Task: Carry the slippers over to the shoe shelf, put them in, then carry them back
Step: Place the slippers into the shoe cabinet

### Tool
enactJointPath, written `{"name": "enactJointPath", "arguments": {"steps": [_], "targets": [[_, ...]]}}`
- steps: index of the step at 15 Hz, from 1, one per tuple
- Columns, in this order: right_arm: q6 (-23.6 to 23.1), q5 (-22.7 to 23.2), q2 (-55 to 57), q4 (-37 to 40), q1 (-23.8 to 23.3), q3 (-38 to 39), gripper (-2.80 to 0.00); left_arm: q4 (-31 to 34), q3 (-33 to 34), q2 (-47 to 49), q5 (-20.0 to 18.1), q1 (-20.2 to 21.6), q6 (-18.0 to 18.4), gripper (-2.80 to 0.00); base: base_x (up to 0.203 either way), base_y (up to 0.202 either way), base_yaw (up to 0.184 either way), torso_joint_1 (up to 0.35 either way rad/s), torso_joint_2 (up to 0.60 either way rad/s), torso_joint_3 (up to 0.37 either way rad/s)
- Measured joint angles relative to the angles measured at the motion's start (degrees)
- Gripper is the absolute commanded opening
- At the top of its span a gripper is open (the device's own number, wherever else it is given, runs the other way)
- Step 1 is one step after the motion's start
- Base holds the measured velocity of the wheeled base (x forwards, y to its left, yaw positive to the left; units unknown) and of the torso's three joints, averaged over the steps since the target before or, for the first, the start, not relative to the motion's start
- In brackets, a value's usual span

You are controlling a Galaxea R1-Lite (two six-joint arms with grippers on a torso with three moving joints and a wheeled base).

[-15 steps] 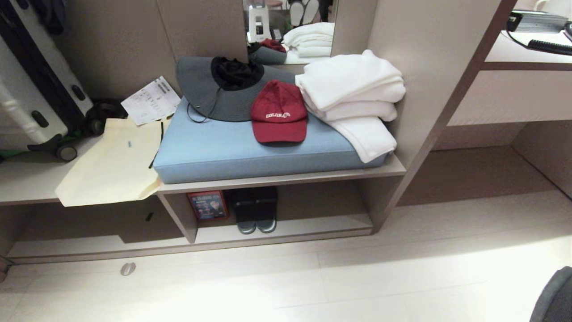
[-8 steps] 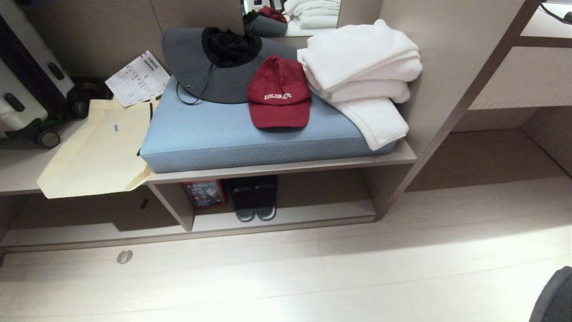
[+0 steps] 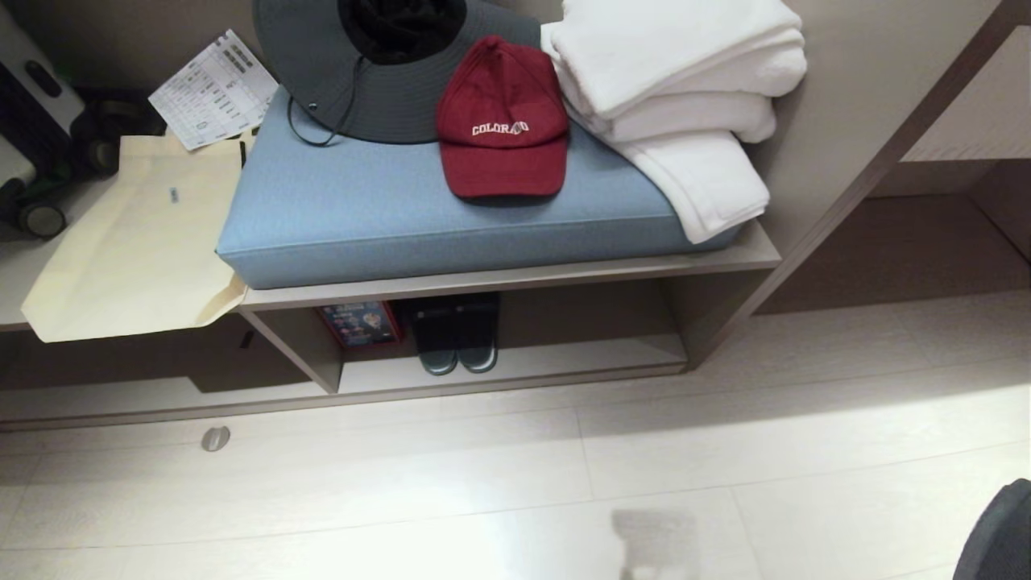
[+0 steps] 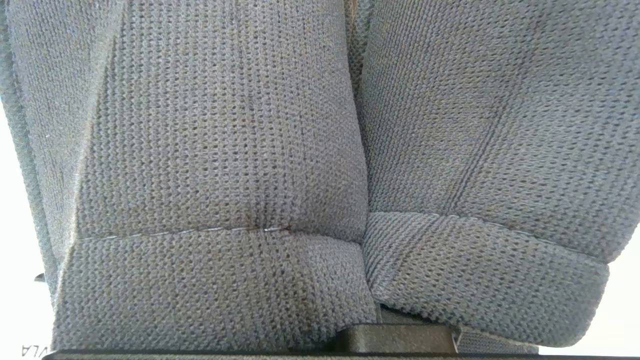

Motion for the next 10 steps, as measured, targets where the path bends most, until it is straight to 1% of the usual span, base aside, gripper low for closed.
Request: {"name": "enactJointPath", "arguments": {"steps": [10], "targets": [[-0.05, -0.31, 0.00, -0.09, 0.00, 0.00, -2.80, 0.02, 0.00, 0.00, 0.01, 0.02, -0.06, -2.80, 0.000, 0.000, 0.000, 0.003, 0.00, -0.198]]}}
